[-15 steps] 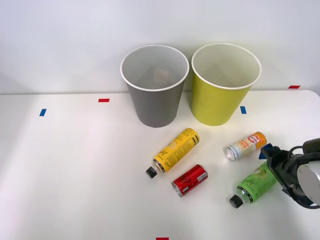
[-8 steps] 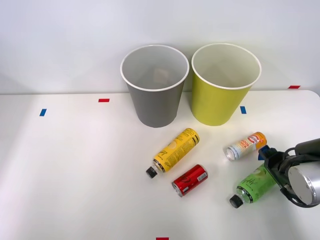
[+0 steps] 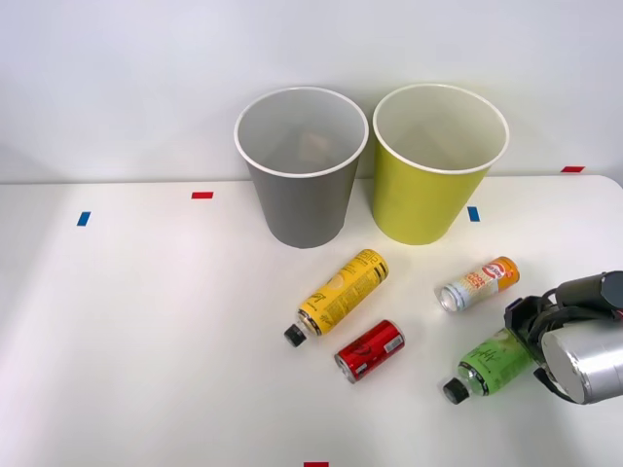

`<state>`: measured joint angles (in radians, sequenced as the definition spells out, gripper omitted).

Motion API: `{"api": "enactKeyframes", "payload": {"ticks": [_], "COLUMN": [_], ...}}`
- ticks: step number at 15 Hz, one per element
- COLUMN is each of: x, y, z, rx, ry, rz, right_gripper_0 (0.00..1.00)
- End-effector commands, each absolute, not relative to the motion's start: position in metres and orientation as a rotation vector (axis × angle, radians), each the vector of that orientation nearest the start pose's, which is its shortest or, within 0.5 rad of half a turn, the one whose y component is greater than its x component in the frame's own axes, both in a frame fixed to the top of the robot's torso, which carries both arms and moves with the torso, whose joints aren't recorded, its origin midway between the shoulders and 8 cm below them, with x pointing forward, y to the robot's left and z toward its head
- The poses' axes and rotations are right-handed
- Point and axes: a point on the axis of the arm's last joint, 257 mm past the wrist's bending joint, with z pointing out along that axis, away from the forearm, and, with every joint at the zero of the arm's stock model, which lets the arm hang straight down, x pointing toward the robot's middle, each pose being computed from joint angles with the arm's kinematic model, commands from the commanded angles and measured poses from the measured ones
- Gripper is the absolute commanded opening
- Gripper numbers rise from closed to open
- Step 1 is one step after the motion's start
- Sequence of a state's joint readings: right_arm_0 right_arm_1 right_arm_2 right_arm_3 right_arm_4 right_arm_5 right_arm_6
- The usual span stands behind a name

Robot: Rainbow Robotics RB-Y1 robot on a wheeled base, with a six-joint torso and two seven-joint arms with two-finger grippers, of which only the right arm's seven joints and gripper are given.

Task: Put cans in the gray bin, plastic bottles in the light green bin

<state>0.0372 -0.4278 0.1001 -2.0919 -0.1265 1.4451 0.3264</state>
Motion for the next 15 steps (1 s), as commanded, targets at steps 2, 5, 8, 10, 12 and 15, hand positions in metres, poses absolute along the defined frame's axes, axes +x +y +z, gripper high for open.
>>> {"api": "enactKeyframes", "payload": {"ticks": [2, 5, 8, 10, 12, 15], "x": [0.401, 0.4, 0.404, 0.409, 0.425, 0.442], "y": [-0.302, -0.287, -0.275, -0.263, -0.241, -0.209], "z": [-0.294, -0.259, -0.22, -0.199, -0.176, -0.123], "rx": [1.143, 0.943, 0.501, 0.308, 0.144, -0.001], "ry": [2.217, 2.219, 2.253, 2.214, 2.1, 1.852], "rz": [0.193, 0.209, 0.101, 0.074, 0.133, 0.247], "right_gripper_0": [0.0, 0.0, 0.0, 0.0, 0.0, 0.0]}}
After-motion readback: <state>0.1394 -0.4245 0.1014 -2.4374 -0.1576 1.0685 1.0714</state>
